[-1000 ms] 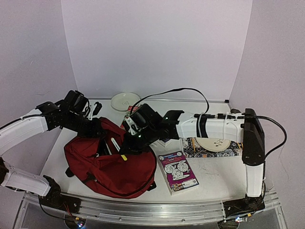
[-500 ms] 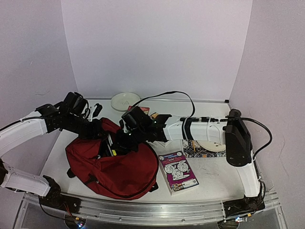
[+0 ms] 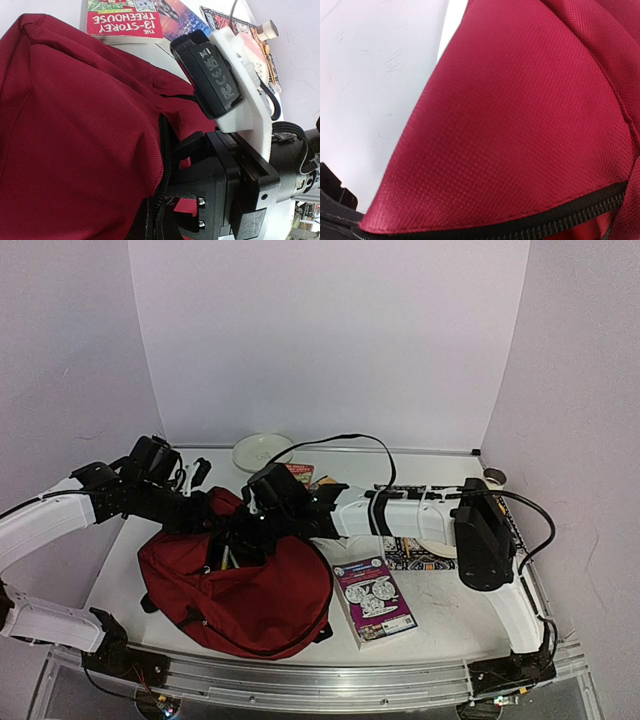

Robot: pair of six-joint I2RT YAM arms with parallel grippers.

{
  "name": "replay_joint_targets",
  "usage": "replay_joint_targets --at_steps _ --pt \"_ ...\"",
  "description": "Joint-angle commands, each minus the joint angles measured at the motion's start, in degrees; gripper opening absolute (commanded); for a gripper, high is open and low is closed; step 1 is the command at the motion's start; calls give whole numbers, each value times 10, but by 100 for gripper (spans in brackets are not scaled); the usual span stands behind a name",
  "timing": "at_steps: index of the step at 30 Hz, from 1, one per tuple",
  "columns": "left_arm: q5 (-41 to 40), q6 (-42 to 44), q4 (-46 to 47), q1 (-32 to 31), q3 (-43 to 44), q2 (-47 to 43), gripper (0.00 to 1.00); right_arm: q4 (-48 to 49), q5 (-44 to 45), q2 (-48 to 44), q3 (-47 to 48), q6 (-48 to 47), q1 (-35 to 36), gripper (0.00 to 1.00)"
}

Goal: Pack the student bag
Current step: Place the pen in the lower front pocket of the bag, then adjust the student bag at the center of the board.

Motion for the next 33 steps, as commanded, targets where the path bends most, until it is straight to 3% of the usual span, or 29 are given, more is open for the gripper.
replay_joint_targets --at_steps 1,13,25,33 --pt "-29 7 24 0 7 -18 0 8 -9 -40 -19 -40 1 32" --pt "-126 41 -30 0 36 -10 0 -65 33 -130 -96 -162 -2 33" --pt "-249 78 -106 0 71 -6 0 -186 197 -195 -139 -268 -30 39" --pt "-313 100 -141 0 97 -1 0 -250 283 -158 -120 -319 -44 41"
